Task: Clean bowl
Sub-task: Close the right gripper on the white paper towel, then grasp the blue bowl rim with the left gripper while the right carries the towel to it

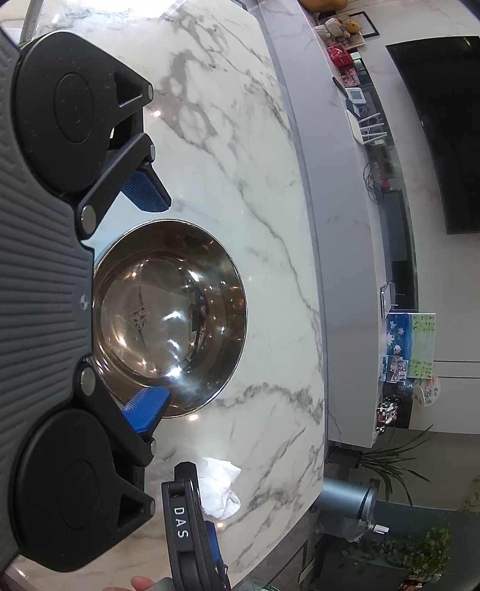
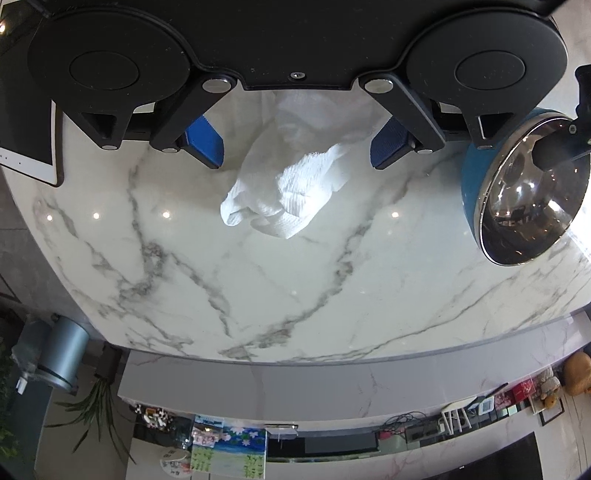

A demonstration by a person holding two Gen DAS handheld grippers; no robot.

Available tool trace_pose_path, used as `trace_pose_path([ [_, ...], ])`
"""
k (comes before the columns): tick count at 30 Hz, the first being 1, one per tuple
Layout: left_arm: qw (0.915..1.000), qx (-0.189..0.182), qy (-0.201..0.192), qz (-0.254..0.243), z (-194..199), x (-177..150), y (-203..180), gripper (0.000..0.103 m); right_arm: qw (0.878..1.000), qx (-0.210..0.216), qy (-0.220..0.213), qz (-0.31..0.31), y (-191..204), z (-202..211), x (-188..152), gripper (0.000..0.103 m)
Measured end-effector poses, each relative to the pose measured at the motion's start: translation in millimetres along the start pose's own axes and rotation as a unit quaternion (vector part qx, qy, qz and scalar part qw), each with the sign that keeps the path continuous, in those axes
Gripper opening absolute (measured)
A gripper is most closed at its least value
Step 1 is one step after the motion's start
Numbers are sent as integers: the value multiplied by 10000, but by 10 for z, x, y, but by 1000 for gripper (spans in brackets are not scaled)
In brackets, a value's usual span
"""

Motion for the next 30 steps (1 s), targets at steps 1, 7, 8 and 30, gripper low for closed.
trace_pose_path([
  [1,10000,7,-5,-24,-4,3,2,103,10000,26,66,-30,1,-49,-12,63],
  [7,10000,30,91,-3,-47,-7,80,103,9994,266,218,-96,56,-135,-71,36],
  [8,9999,14,133,32,-53,-15,95,102,9994,264,203,-42,74,-127,-77,34],
  [30,9988,-213,212,374,67,-23,232,97,9936,849,-366,645,252,622,-123,17],
])
Point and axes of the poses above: each gripper's, at about its wrist camera, not at the fingertips, and z roughly against the way its jaws point, y to its left, x to its top, the point moved 9 cm from there along -z, roughly the way its jaws point, and after that the axes turned 3 degrees about x, right-handed, at the moved point
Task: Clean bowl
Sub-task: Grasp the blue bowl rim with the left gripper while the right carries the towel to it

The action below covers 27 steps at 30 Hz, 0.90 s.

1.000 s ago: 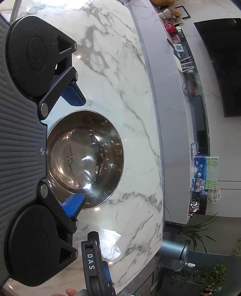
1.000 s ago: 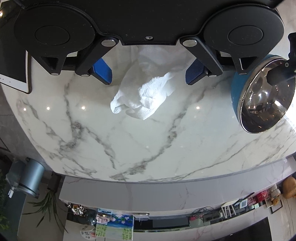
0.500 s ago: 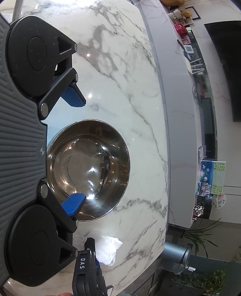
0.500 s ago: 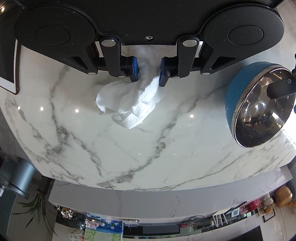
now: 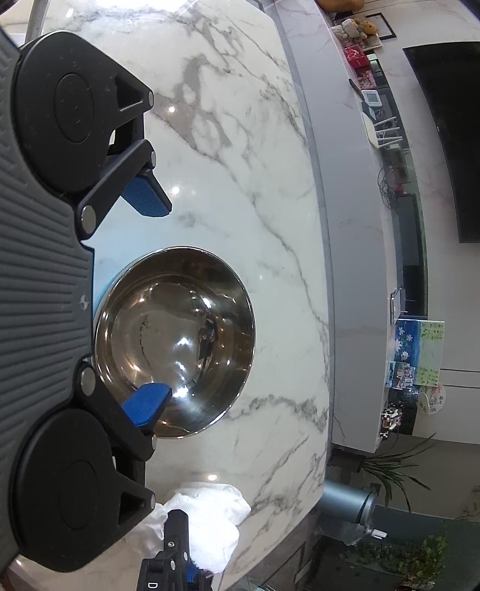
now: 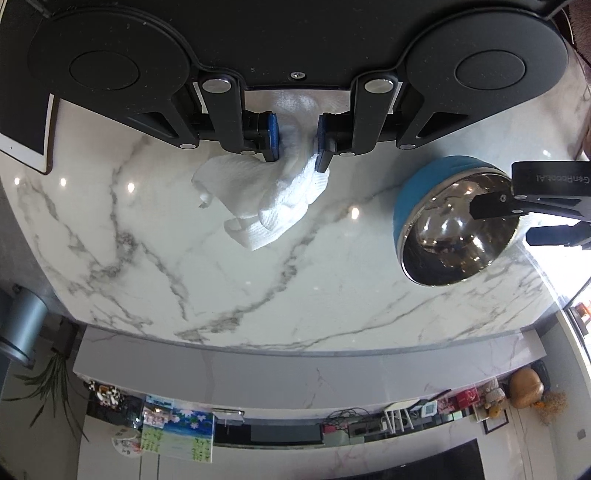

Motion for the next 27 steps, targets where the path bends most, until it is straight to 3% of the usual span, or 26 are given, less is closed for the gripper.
trace_pose_path([
  [6,9999,-66,110,-4,62,39,59,85,9985,329,-344,261,284,269,313,17],
  [13,9988,-204,315,-308,42,231,136,81,9944,801,-423,553,688,313,624,17],
  [19,9960,-305,695,-478,-145,154,235,58,9907,1082,-281,779,966,83,700,17],
  [21,9953,-325,795,-446,-228,94,259,47,9903,1136,-209,776,1003,4,670,17],
  [27,9929,-522,1038,-243,-345,-16,294,28,9877,1260,-42,926,1104,-141,545,17],
])
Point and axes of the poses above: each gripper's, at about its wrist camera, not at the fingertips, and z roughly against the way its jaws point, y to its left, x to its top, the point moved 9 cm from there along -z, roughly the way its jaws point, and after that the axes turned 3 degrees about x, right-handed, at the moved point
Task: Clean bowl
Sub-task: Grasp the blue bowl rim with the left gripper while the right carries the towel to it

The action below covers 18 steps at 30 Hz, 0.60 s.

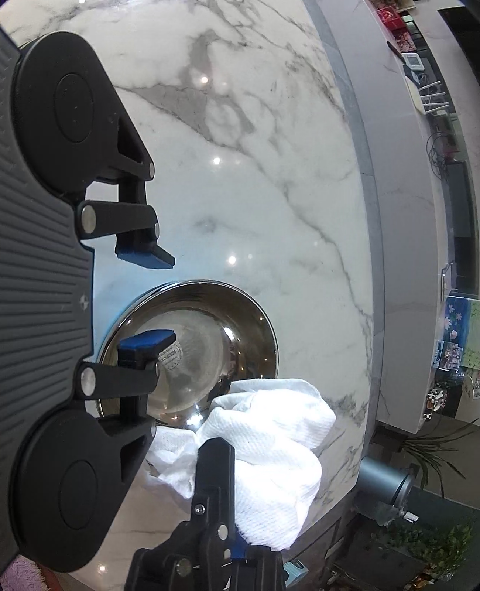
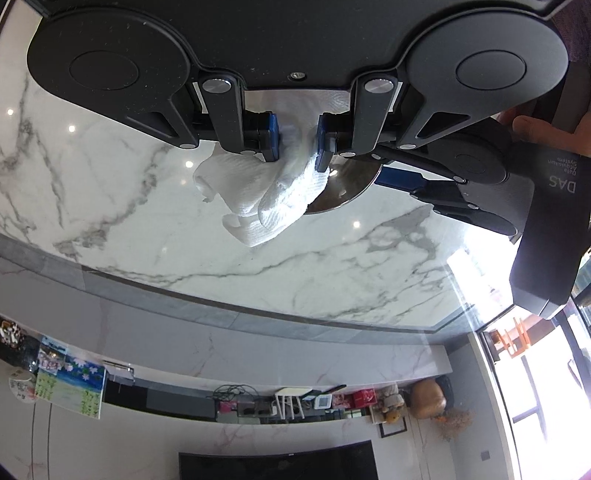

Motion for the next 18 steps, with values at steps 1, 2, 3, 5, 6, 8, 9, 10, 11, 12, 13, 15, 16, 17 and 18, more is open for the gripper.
trace_pose_path([
  [1,10000,-5,33,7,-11,-13,-2,25,10000,30,22,16,5,-22,-23,17],
  [2,10000,-16,60,14,-23,-29,-6,24,10000,67,50,35,10,-48,-52,17],
  [3,10000,-37,72,25,-33,-42,-10,24,9999,86,98,50,12,-70,-85,17],
  [5,9999,-61,75,58,-36,-43,-14,23,9997,90,200,76,9,-106,-153,17],
  [6,9999,-57,75,60,-35,-42,-17,23,9997,84,228,81,3,-108,-178,17],
  [8,10000,-38,72,57,-34,-38,-26,22,9996,84,261,84,-8,-104,-213,17],
  [9,10000,-11,63,39,-34,-34,-38,21,9996,87,270,85,-12,-104,-225,17],
  [10,10000,-1,47,20,-35,-30,-54,21,9995,79,286,90,-19,-103,-241,17],
  [11,10000,-4,35,0,-35,-27,-77,21,9995,51,312,94,-31,-104,-261,17],
  [12,10000,-24,29,-24,-36,-27,-111,21,9994,11,344,83,-52,-110,-279,17],
  [13,10000,-25,24,-51,-41,-24,-136,21,9993,-31,376,66,-75,-119,-294,17],
  [15,9999,-23,5,-126,-45,-21,-205,21,9991,-98,419,-10,-151,-107,-337,17],
  [16,9999,-23,-5,-157,-48,-21,-237,21,9990,-110,424,-32,-172,-103,-349,17],
  [17,9999,-39,-11,-167,-55,-20,-264,21,9990,-135,430,-51,-200,-99,-360,17],
  [18,9998,-67,-17,-175,-64,-17,-304,21,9989,-168,438,-73,-232,-92,-372,17],
])
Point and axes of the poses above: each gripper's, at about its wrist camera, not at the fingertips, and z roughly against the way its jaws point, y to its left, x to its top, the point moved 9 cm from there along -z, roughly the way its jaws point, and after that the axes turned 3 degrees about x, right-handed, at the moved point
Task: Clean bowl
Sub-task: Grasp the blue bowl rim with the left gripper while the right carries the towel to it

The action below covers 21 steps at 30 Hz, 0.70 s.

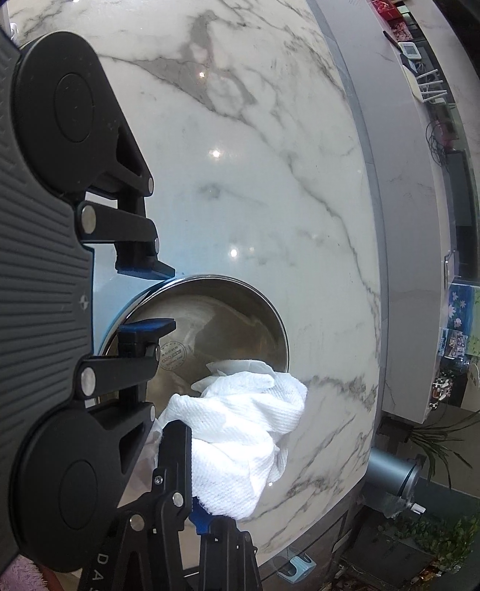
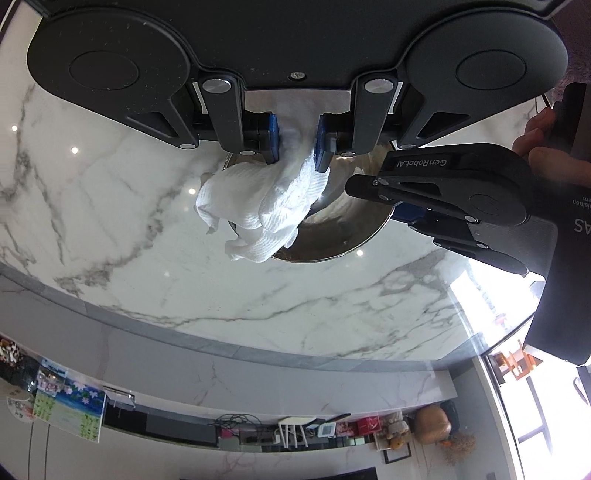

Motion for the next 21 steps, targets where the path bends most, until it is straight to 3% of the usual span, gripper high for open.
trace_pose_path([
  [11,9999,-98,9,-127,-121,44,-276,24,9988,-364,135,-303,-373,3,-152,17],
  [15,9998,-142,37,-108,-158,33,-310,37,9978,-439,229,-432,-474,-31,-231,17],
  [21,9993,-369,-62,-7,-136,76,-390,40,9964,-361,357,-681,-589,-69,-363,17],
])
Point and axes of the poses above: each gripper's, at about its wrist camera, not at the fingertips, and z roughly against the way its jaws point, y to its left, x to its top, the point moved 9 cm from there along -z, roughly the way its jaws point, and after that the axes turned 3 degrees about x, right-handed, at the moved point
